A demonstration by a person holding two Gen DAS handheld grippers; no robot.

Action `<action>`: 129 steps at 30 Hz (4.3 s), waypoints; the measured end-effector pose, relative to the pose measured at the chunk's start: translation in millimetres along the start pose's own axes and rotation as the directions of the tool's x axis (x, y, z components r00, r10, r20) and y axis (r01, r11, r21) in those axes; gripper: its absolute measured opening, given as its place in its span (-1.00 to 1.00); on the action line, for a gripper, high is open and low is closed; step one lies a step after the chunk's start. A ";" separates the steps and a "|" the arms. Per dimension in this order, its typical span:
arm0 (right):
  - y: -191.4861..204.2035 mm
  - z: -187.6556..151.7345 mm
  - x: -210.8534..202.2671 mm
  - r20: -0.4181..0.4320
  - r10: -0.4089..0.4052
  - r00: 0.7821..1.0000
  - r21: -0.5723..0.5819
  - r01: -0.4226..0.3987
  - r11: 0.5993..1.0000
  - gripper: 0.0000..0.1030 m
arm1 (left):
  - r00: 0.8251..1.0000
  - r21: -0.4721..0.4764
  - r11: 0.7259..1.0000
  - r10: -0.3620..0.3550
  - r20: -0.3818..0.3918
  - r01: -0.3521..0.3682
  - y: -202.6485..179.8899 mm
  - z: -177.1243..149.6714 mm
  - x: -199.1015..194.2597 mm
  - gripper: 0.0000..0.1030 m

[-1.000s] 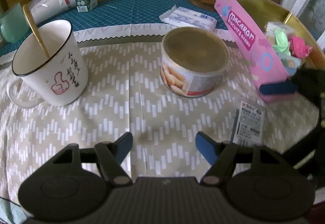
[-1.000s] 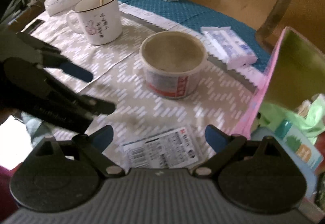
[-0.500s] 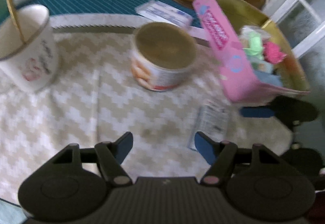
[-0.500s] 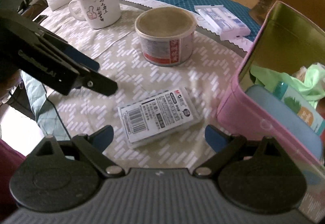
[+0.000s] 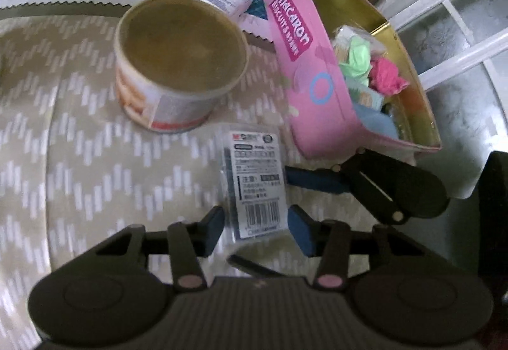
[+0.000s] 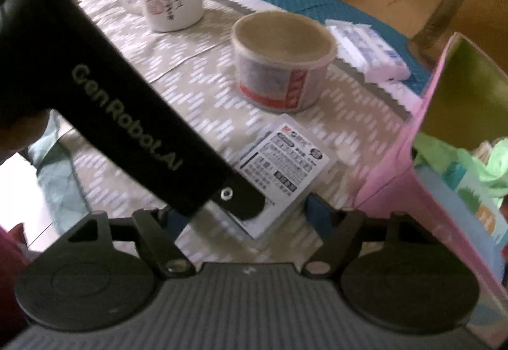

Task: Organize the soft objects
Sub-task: 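Carry the barcode card into the pink tin box and open both grippers, then move the right gripper to the white-and-blue wipes packet and grasp it, then set the wipes packet down on the cloth and open the right gripper, then close both grippers on the wipes packet edges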

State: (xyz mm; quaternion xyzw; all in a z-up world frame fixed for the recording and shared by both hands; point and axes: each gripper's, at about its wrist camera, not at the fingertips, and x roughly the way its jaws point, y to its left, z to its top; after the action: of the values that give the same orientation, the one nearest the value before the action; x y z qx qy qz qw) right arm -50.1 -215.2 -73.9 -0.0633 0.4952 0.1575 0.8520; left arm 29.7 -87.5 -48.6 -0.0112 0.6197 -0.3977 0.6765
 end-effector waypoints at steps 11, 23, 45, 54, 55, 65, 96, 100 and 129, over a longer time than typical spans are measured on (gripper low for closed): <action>-4.9 12.1 -49.6 0.131 -0.012 0.991 0.016 0.010 1.000 0.40 | 0.999 0.096 0.995 -0.016 0.043 0.012 -22.4 -2.0 -32.2 -0.33; -62.1 16.5 -97.7 0.293 -0.219 0.931 0.113 0.194 0.974 0.37 | 0.978 0.210 0.978 -0.052 0.200 0.009 -88.4 46.6 -57.4 -0.33; -72.1 99.6 -25.6 0.215 -0.143 0.966 0.049 0.135 0.990 0.23 | 0.928 -0.022 0.994 0.108 0.358 -0.107 -1.3 69.2 -89.6 -0.27; -118.7 186.9 81.6 -0.103 -0.159 0.982 0.065 0.167 0.984 0.70 | 0.960 -0.122 0.991 0.094 0.264 -0.064 67.0 68.6 -72.0 -0.05; -122.8 191.3 92.8 -0.147 -0.172 0.974 0.073 0.184 0.980 0.72 | 0.966 -0.101 0.994 0.070 0.249 -0.046 67.3 73.4 -64.1 0.02; -137.4 186.8 120.0 -0.275 -0.034 0.961 0.224 0.098 0.970 0.49 | 0.984 0.031 1.000 0.000 0.178 -0.005 36.4 91.9 -25.1 0.10; 69.7 71.2 36.5 -0.157 0.191 0.969 -0.333 -0.234 0.913 0.39 | 0.992 0.143 0.982 0.129 -0.011 -0.126 54.6 -46.7 -98.5 0.27; 69.2 47.5 19.3 -0.146 0.212 0.966 -0.355 -0.251 0.900 0.48 | 0.976 0.178 0.962 0.214 -0.035 -0.205 62.3 -61.6 -97.5 0.27; 25.0 4.3 3.1 -0.101 0.099 0.990 -0.042 -0.104 0.994 0.80 | 0.901 0.121 0.895 0.414 0.125 -0.429 23.6 -15.5 -46.4 0.74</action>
State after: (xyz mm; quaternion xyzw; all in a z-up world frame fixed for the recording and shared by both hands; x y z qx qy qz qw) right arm -53.5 -189.9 -73.2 -0.0657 0.5356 0.2090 0.8155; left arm 32.8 -38.4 -25.8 0.1537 0.5434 -0.2847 0.7746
